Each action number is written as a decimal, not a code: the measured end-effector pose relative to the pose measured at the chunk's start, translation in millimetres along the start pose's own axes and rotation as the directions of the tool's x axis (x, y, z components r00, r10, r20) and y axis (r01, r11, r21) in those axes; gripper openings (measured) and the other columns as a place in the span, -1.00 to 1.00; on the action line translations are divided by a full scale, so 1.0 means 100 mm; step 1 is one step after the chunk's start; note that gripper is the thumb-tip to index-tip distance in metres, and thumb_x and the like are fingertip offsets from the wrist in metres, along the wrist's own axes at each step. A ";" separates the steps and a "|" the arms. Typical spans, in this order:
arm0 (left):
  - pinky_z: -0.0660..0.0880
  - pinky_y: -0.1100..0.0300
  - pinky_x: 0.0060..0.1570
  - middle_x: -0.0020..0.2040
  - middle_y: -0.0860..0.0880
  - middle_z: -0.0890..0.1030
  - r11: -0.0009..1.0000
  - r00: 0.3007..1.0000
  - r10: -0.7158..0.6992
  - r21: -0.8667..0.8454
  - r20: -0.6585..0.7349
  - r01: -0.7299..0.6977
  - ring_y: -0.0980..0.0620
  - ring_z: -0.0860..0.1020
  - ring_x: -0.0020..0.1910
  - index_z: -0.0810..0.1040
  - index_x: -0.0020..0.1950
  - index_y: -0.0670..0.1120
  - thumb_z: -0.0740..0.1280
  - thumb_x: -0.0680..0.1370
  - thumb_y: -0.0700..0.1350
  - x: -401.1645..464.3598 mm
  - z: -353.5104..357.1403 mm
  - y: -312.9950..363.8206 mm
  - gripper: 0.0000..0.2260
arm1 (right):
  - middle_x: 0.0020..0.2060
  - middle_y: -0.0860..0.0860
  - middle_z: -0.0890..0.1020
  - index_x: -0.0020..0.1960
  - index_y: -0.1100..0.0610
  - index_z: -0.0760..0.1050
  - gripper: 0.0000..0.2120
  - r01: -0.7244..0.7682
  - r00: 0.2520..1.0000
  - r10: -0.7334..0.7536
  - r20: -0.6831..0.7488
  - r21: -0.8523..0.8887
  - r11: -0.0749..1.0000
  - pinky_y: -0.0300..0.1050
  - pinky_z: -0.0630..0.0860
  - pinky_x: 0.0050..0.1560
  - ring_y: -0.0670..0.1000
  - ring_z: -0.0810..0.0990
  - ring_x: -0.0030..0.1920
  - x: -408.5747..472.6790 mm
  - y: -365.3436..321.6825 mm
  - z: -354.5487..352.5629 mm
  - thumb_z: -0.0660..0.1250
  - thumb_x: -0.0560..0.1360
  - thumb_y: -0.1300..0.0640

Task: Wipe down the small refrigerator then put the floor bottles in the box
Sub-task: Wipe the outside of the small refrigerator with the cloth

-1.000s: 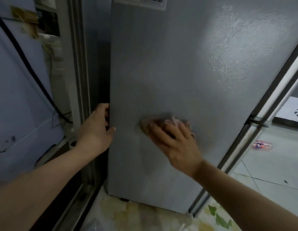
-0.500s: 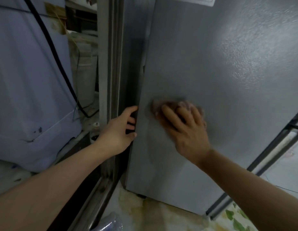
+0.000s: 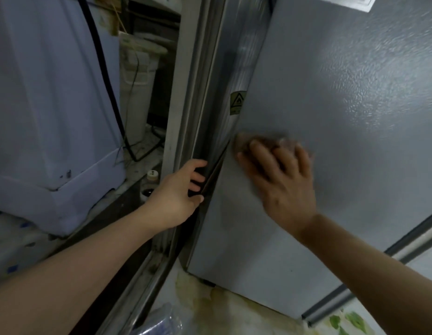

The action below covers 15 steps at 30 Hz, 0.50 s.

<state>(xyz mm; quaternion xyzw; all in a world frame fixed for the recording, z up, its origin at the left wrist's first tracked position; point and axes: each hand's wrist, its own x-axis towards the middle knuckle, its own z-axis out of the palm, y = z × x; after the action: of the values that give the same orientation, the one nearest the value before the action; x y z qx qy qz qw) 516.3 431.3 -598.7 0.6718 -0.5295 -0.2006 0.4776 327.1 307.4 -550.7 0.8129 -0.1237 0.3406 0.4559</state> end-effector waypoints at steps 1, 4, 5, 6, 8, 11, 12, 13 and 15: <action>0.38 0.38 -0.02 0.11 0.12 0.48 1.000 1.000 0.000 0.016 -0.009 0.000 0.18 0.48 0.06 0.23 0.43 0.12 0.36 0.49 -0.25 -0.01 -0.01 -0.02 -0.41 | 0.34 0.05 0.46 0.40 0.04 0.41 -0.50 0.098 0.993 -0.097 0.070 -0.009 0.995 0.21 0.17 0.34 0.16 0.33 0.22 -0.10 -0.10 0.01 0.26 0.47 0.20; 0.43 0.32 0.01 0.09 0.15 0.47 0.999 1.000 0.015 0.043 -0.022 -0.014 0.21 0.48 0.04 0.23 0.42 0.12 0.37 0.49 -0.23 -0.08 -0.01 -0.05 -0.41 | 0.29 0.04 0.53 0.35 0.04 0.47 -0.50 0.281 0.938 -0.275 0.213 -0.001 0.960 0.21 0.14 0.35 0.14 0.31 0.24 -0.18 -0.24 -0.03 0.19 0.43 0.21; 0.45 0.29 0.02 0.09 0.15 0.47 0.999 0.999 0.023 0.048 -0.028 -0.021 0.21 0.48 0.04 0.24 0.42 0.12 0.37 0.48 -0.22 -0.10 -0.01 -0.06 -0.41 | 0.27 0.05 0.54 0.34 0.04 0.49 -0.51 0.284 0.936 -0.278 0.214 0.003 0.959 0.21 0.13 0.35 0.15 0.32 0.22 -0.13 -0.23 -0.05 0.14 0.43 0.21; 0.46 0.26 0.02 0.09 0.15 0.47 0.998 0.999 0.028 0.051 -0.035 -0.026 0.21 0.49 0.04 0.24 0.42 0.12 0.37 0.48 -0.22 -0.11 -0.01 -0.08 -0.41 | 0.27 0.06 0.54 0.33 0.04 0.50 -0.51 0.258 0.949 -0.253 0.189 -0.004 0.966 0.21 0.11 0.35 0.16 0.33 0.21 -0.05 -0.19 -0.08 0.11 0.43 0.21; 0.47 0.26 0.02 0.09 0.13 0.47 0.998 0.998 0.032 0.047 -0.062 -0.029 0.18 0.50 0.03 0.24 0.41 0.11 0.38 0.48 -0.23 -0.10 0.00 -0.11 -0.42 | 0.31 0.10 0.50 0.35 0.03 0.48 -0.51 0.112 0.990 -0.110 0.086 -0.019 0.993 0.22 0.04 0.39 0.18 0.32 0.20 0.25 -0.04 -0.11 0.15 0.44 0.20; 0.43 0.37 -0.08 0.08 0.08 0.48 1.000 0.994 0.007 0.022 -0.109 -0.005 0.14 0.51 -0.01 0.25 0.41 0.06 0.37 0.48 -0.26 -0.06 0.04 -0.18 -0.42 | 0.29 0.10 0.52 0.28 0.00 0.52 -0.61 -0.102 0.989 0.099 -0.108 -0.027 0.994 0.22 0.02 0.41 0.16 0.31 0.18 0.66 0.12 -0.05 0.18 0.50 0.21; 0.42 0.40 -0.12 0.07 0.08 0.48 1.000 0.992 0.000 0.017 -0.122 0.002 0.14 0.52 -0.03 0.26 0.41 0.04 0.37 0.48 -0.27 -0.06 0.05 -0.21 -0.43 | 0.27 0.08 0.54 0.24 0.02 0.54 -0.65 -0.128 0.982 0.122 -0.146 -0.028 0.991 0.21 0.05 0.40 0.15 0.32 0.17 0.71 0.08 -0.02 0.18 0.52 0.20; 0.41 0.41 -0.15 0.06 0.08 0.49 1.000 0.991 0.000 0.013 -0.135 0.002 0.15 0.52 -0.06 0.27 0.41 0.04 0.36 0.48 -0.29 -0.05 0.06 -0.24 -0.43 | 0.26 0.06 0.56 0.21 0.03 0.55 -0.68 -0.131 0.978 0.126 -0.169 -0.018 0.991 0.21 0.08 0.39 0.15 0.32 0.15 0.70 0.03 0.02 0.18 0.53 0.20; 0.42 0.39 -0.18 0.04 0.08 0.50 1.000 0.987 0.009 0.002 -0.158 -0.009 0.18 0.52 -0.11 0.28 0.39 0.04 0.34 0.48 -0.32 -0.06 0.06 -0.31 -0.44 | 0.25 0.05 0.56 0.19 0.08 0.57 -0.72 -0.076 0.984 0.079 -0.158 0.023 0.997 0.21 0.15 0.36 0.16 0.32 0.15 0.52 -0.15 0.13 0.21 0.53 0.19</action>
<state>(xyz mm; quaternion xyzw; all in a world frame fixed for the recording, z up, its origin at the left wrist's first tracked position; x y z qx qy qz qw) 525.6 433.0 -629.4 0.6835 -0.4930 -0.1442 0.5187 379.4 310.9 -530.4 0.7818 -0.1158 0.4226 0.4437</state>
